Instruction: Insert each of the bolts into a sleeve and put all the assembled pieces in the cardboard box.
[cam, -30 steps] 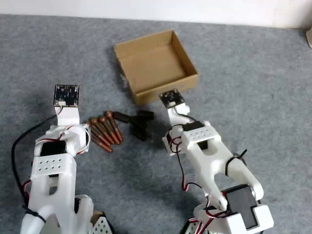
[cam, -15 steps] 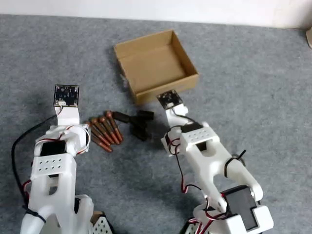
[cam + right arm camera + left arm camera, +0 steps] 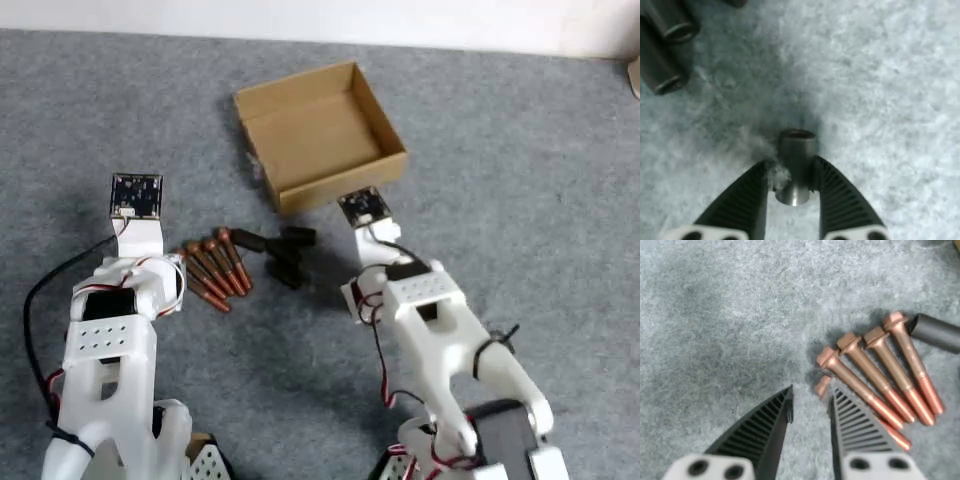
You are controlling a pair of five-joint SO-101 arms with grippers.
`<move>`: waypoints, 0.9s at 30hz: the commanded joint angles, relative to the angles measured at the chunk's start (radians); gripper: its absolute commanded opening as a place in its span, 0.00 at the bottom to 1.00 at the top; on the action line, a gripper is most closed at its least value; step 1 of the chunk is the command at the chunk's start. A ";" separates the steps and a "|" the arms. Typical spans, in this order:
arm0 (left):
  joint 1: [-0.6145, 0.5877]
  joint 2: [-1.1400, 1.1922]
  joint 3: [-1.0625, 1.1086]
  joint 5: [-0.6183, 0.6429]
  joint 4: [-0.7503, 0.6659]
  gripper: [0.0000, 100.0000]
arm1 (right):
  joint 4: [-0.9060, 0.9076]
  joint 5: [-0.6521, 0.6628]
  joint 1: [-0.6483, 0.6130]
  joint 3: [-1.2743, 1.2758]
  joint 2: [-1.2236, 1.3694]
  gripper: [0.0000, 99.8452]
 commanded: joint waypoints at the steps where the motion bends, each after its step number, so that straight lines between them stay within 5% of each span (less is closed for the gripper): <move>1: -0.001 0.033 -0.010 0.008 -0.075 0.12 | -0.025 0.000 0.015 0.076 -0.168 0.00; 8: 0.145 0.420 -0.216 0.023 -0.066 0.28 | -0.045 0.000 0.015 0.186 -0.332 0.00; 16: 0.213 0.521 -0.409 0.532 0.084 0.29 | -0.061 0.000 0.015 0.191 -0.334 0.00; 27: 0.242 0.587 -0.410 0.552 -0.005 0.29 | -0.090 0.037 0.013 0.205 -0.332 0.00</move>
